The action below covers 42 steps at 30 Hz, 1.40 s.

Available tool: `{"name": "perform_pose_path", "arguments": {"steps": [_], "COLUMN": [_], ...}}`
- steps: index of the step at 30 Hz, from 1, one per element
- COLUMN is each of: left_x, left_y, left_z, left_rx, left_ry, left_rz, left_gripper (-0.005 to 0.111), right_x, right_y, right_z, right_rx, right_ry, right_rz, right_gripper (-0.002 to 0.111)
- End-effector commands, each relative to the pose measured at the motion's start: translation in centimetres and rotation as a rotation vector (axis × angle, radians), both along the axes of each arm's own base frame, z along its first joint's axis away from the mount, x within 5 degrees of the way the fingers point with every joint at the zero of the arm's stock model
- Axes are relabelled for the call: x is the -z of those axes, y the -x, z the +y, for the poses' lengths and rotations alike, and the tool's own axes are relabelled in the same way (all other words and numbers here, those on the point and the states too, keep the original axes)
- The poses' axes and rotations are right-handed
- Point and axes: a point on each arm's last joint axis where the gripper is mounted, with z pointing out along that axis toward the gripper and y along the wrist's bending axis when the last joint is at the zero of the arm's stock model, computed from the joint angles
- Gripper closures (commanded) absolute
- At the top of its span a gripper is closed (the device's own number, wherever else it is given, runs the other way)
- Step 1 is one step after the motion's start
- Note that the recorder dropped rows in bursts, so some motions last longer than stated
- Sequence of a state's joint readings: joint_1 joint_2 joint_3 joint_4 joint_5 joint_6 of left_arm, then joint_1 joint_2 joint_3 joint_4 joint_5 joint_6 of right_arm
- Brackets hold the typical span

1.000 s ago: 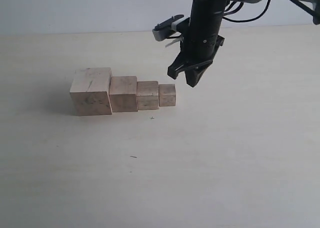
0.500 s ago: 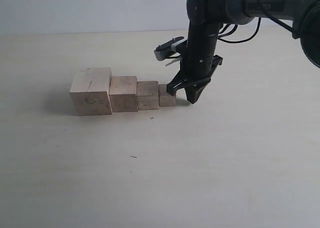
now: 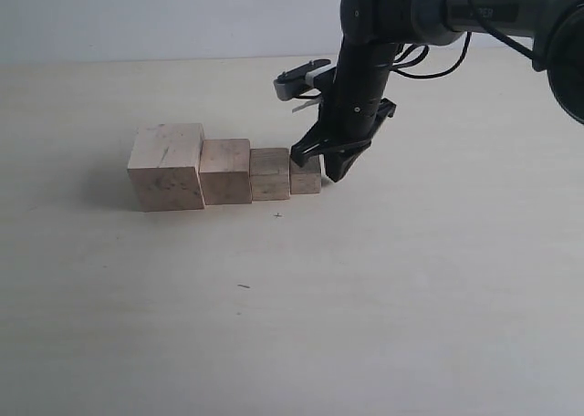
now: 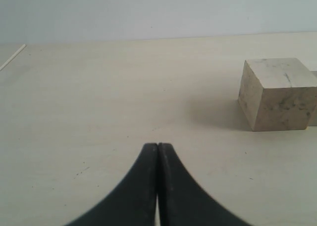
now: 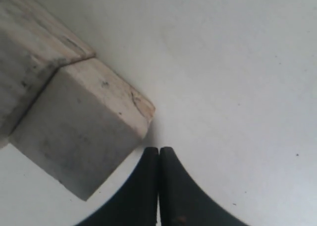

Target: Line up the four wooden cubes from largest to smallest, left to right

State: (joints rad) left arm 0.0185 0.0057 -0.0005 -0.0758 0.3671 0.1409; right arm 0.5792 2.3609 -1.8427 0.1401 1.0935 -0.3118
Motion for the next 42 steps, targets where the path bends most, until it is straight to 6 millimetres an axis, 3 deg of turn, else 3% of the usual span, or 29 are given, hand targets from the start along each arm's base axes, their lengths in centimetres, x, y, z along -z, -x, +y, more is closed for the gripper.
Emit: {"name": "perform_pose_path", "arguments": {"steps": [1, 30, 35, 39, 42], "left_x": [-0.1, -0.1, -0.1, -0.1, -0.1], "left_y": [0.0, 0.0, 0.0, 0.0, 0.0], "left_z": [0.0, 0.0, 0.0, 0.0, 0.0], "left_rx": [0.004, 0.004, 0.004, 0.004, 0.004], "left_ry": [-0.004, -0.004, -0.004, -0.004, -0.004], "left_rz": [-0.015, -0.015, -0.015, -0.015, -0.015], "left_gripper": [0.107, 0.107, 0.107, 0.107, 0.107], "right_x": [-0.1, -0.2, -2.3, -5.5, -7.8], "right_y": [-0.2, -0.1, -0.5, -1.0, 0.0], "right_z": [0.0, 0.1, -0.5, -2.0, -3.2], "right_rx": [0.014, 0.003, 0.072, 0.209, 0.238], "right_ry": [-0.019, -0.036, -0.016, -0.07, -0.123], "right_rz": [-0.008, -0.005, -0.068, -0.151, -0.224], "right_gripper": [0.108, 0.108, 0.108, 0.108, 0.108]}}
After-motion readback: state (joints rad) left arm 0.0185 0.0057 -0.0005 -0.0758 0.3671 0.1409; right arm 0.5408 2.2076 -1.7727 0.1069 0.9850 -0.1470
